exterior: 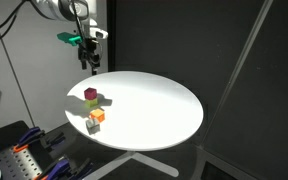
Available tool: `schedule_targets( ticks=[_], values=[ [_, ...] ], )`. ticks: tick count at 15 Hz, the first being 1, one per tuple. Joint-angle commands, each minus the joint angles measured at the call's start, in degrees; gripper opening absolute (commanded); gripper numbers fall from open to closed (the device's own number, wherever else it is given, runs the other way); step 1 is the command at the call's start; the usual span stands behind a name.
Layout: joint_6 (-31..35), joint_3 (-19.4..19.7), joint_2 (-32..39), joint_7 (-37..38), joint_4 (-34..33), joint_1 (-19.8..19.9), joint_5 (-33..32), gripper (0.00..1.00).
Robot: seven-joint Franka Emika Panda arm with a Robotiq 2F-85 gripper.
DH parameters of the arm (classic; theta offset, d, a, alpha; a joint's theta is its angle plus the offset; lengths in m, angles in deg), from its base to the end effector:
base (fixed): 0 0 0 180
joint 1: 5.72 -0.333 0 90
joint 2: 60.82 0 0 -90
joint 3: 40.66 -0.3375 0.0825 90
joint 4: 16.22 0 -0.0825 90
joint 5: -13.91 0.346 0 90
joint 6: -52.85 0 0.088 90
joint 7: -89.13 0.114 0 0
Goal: Pick up the pink block and put it on the lime green block
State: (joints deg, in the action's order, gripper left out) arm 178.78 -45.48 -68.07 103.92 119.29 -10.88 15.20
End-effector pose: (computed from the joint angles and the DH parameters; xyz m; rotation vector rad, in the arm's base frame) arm 0.4384 0.0786 0.4111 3.1355 -0.1544 -0.0654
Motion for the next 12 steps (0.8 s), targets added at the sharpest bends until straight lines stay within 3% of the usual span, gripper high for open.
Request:
schedule_targets(
  ticks=[1, 6, 12],
  values=[
    [-0.93, -0.17, -5.05, 2.26, 2.49, 1.07, -0.49, 1.00],
    [-1.12, -0.33, -7.57, 3.81, 3.83, 2.11, -0.29, 1.00],
    [-4.22, 0.71, -6.76, -6.28, 2.74, 0.82, 3.18, 1.00]
  ],
)
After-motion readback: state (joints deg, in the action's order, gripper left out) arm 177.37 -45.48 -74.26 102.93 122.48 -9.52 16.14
